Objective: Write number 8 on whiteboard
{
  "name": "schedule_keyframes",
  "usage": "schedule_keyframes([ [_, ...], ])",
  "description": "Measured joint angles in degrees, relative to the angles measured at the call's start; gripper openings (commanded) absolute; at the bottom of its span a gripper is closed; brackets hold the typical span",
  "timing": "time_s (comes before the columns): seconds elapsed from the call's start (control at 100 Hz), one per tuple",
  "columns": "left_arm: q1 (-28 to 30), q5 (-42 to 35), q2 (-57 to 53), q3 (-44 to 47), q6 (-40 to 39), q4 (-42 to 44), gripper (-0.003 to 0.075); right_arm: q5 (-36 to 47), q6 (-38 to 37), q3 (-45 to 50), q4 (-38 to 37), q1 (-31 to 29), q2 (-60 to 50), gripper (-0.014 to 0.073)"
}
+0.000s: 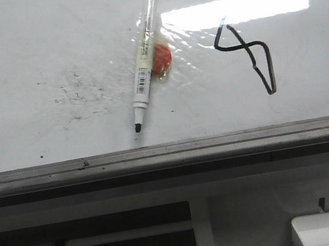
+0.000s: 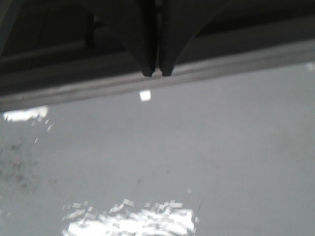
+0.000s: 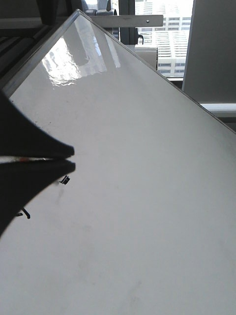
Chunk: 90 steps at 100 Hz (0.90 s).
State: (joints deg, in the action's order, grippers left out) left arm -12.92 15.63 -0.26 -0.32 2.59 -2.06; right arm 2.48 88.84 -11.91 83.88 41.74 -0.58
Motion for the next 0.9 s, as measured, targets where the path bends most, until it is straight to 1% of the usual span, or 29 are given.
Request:
schedule_keyframes([
  [0.06, 1.3, 2.9, 0.0, 0.0, -0.3, 0.0, -0.0020, 0.0, 0.0, 0.0, 0.0, 0.0, 0.0, -0.0064],
  [0.23, 3.2, 3.1, 0.0, 0.0, -0.4, 0.1, -0.0020, 0.0, 0.0, 0.0, 0.0, 0.0, 0.0, -0.0064],
  [0.9, 3.3, 3.2, 0.0, 0.0, -0.4, 0.1, -0.0020, 0.0, 0.0, 0.0, 0.0, 0.0, 0.0, -0.0064],
])
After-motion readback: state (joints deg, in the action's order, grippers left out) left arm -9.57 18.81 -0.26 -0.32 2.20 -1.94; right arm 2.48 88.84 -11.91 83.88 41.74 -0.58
